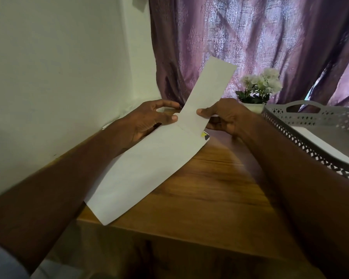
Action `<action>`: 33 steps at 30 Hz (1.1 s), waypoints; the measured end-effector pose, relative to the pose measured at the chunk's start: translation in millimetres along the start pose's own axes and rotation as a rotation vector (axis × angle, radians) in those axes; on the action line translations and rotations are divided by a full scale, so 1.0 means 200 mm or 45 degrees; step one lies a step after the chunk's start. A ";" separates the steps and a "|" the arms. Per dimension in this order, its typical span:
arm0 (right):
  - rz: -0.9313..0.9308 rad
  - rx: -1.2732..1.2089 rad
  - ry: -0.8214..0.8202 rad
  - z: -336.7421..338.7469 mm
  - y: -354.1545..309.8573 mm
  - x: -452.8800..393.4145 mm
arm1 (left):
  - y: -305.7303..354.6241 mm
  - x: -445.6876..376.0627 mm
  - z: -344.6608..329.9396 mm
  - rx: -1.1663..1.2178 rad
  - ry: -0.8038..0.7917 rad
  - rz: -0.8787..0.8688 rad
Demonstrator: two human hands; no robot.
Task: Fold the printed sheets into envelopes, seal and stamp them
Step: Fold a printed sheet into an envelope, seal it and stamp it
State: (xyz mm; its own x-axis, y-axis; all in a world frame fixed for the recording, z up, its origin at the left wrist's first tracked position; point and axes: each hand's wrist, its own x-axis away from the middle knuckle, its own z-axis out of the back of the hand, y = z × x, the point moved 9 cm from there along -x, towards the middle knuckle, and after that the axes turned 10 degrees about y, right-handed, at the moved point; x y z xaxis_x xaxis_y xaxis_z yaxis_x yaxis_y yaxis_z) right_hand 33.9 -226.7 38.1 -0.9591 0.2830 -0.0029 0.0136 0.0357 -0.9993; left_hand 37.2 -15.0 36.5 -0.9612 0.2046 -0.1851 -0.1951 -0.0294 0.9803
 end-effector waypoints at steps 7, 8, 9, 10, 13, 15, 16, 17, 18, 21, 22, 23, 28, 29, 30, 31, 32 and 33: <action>-0.002 -0.043 0.039 -0.02 0.03 0.00 | 0.02 0.01 0.00 -0.019 0.015 -0.060; -0.002 -0.066 0.051 -0.03 0.03 0.00 | 0.02 0.01 0.00 -0.024 0.019 -0.069; -0.005 -0.094 0.056 -0.03 0.04 0.00 | 0.03 0.01 0.01 -0.032 0.024 -0.078; -0.011 -0.125 0.057 -0.04 0.04 0.00 | 0.03 0.01 0.01 -0.044 0.032 -0.086; -0.018 -0.198 0.067 -0.05 0.04 0.00 | 0.03 0.00 0.03 -0.093 0.061 -0.113; -0.021 -0.221 0.047 -0.05 0.03 -0.01 | 0.03 -0.01 0.03 -0.103 0.060 -0.117; -0.031 -0.216 0.027 -0.05 0.03 -0.01 | 0.03 -0.01 0.03 -0.099 0.052 -0.117; -0.048 -0.201 -0.003 -0.05 0.04 -0.01 | 0.04 -0.01 0.03 -0.099 0.048 -0.119; -0.070 -0.180 -0.043 -0.06 0.04 -0.01 | 0.03 -0.01 0.03 -0.098 0.048 -0.118; -0.104 -0.128 -0.132 -0.05 0.05 -0.01 | 0.02 -0.01 0.03 -0.058 0.046 -0.081; -0.102 -0.119 -0.133 -0.04 0.05 -0.02 | 0.02 -0.01 0.03 -0.058 0.047 -0.080; -0.100 -0.104 -0.133 -0.03 0.05 -0.03 | 0.02 -0.01 0.03 -0.070 0.050 -0.085; -0.193 0.084 -0.283 -0.08 0.11 0.01 | 0.01 -0.04 0.06 -0.112 0.098 -0.103; -0.210 0.099 -0.320 -0.10 0.12 0.02 | 0.01 -0.04 0.06 -0.117 0.105 -0.110; -0.223 0.093 -0.346 -0.12 0.13 0.03 | 0.01 -0.04 0.07 -0.126 0.113 -0.120; -0.227 0.075 -0.355 -0.12 0.14 0.03 | 0.02 -0.04 0.07 -0.142 0.125 -0.135; -0.222 0.056 -0.350 -0.13 0.13 0.03 | 0.03 -0.04 0.07 -0.168 0.137 -0.163; -0.209 0.045 -0.333 -0.13 0.13 0.03 | 0.04 -0.04 0.07 -0.223 0.147 -0.221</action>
State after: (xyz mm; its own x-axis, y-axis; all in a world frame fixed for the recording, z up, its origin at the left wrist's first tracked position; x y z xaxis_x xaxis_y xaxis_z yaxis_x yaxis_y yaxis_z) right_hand 36.3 -199.1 12.9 -0.9880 0.0196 0.1533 -0.1528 0.0260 -0.9879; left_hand 45.2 -3.4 47.2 -0.9244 0.1090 -0.3655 -0.3798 -0.1745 0.9085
